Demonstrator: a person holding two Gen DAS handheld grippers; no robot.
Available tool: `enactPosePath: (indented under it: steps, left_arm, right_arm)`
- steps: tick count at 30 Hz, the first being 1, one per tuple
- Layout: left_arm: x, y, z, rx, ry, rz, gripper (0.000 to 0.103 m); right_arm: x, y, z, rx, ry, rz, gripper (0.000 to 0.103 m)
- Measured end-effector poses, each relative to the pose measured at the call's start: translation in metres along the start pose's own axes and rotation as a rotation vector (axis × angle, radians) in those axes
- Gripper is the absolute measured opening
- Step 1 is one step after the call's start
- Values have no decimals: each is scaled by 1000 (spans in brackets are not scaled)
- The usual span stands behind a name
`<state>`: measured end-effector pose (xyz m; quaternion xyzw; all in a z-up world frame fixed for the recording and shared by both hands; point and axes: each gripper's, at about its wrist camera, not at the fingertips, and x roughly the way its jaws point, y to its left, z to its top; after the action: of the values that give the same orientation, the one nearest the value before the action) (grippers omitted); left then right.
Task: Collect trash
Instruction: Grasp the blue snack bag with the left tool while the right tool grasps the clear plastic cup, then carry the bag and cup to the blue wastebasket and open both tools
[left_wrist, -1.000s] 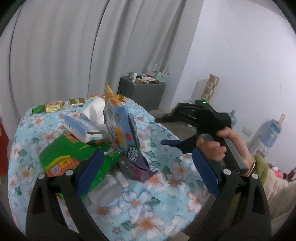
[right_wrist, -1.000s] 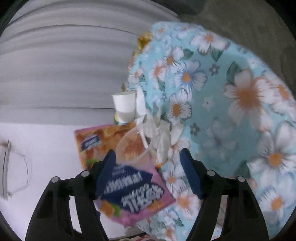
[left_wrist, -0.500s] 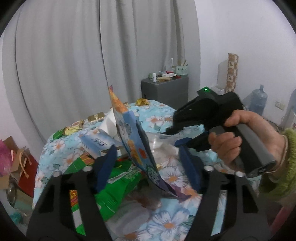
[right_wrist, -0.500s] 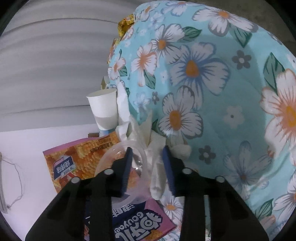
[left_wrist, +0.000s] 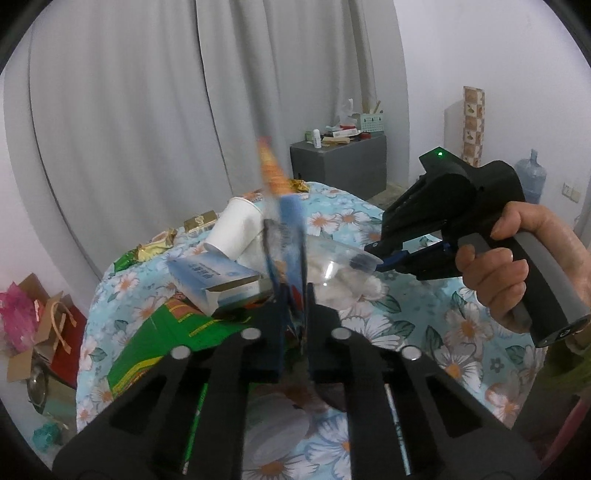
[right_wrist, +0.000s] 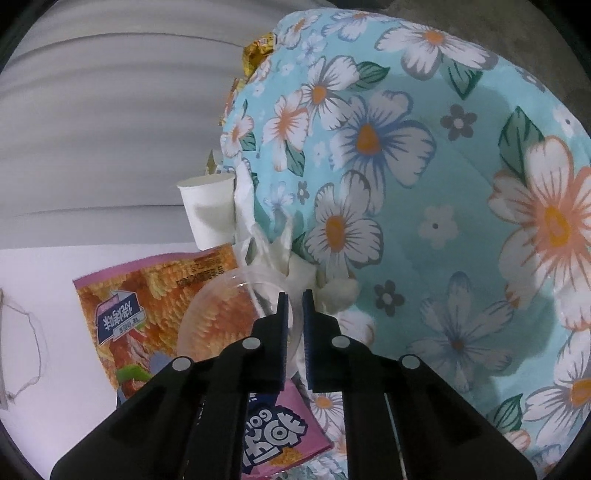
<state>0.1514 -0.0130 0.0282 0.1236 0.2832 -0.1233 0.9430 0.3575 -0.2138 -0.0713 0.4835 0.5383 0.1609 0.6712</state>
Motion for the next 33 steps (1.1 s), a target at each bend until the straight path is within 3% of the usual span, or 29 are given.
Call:
enactPosePath:
  steps: [18, 33]
  left_arm:
    - [-35, 2, 13, -27, -128, 23, 0]
    - [-36, -3, 10, -33, -100, 12, 0]
  right_arm:
    - [-22, 13, 0, -30, -28, 131, 7]
    - [-53, -2, -25, -155, -32, 20, 10]
